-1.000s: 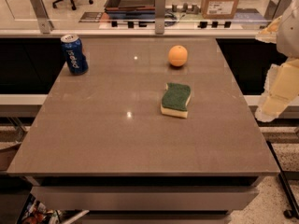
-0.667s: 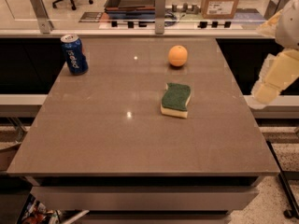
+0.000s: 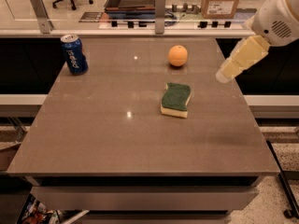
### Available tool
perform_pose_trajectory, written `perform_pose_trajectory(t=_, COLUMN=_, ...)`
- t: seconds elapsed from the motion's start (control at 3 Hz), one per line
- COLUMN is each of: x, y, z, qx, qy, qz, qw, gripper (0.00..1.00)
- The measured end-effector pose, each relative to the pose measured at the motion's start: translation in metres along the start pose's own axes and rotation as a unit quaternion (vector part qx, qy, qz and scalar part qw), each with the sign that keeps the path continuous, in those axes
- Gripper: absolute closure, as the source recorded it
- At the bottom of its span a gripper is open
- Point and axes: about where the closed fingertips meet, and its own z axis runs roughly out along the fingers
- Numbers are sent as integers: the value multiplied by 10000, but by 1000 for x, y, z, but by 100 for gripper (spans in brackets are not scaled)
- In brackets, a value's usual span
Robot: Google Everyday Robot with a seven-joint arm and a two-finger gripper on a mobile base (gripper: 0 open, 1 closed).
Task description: Move orange near pepsi can
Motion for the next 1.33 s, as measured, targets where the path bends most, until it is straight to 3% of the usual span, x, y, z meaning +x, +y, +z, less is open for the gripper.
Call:
perform_pose_trajectory(t=0.33, x=-16, y=-25, z=27, qx=203, qy=-298, qz=697, qw=9969, gripper=0)
perform_pose_trajectory(t=0.67, x=-23, y=-45, z=54, qx=338, qy=-603, qz=1410, qw=9876, gripper=0)
perform_pose_trajectory(t=1.0, x=-24, y=-58, z=85, qx=338, qy=-855, qz=1988, qw=9757, gripper=0)
perform_pose_trajectory(t=1.33, x=-26, y=-65, z=114, qx=288, qy=-959, qz=2369, qw=9664, gripper=0)
